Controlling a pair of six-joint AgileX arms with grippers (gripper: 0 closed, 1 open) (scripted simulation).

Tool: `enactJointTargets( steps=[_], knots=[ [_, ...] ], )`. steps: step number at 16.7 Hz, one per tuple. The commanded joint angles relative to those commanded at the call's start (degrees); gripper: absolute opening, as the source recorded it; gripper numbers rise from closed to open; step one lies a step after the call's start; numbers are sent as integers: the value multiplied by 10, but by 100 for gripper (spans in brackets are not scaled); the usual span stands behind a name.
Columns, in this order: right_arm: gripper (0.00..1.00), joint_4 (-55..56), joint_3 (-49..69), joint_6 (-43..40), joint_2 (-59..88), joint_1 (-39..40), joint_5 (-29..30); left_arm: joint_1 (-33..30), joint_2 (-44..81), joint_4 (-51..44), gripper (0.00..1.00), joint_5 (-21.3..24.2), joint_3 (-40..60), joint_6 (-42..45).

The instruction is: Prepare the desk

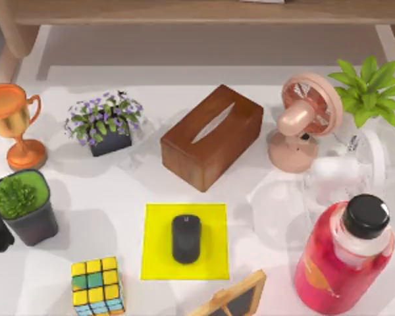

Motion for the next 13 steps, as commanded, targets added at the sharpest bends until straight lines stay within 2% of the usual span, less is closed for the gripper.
enactJointTargets(
  steps=[5,13],
  knots=[
    [100,-134,-114,188,-261,52,58,0,0,0,100,0,0,0],
    [100,-353,-360,502,-733,139,136,0,0,0,100,0,0,0]
  ],
)
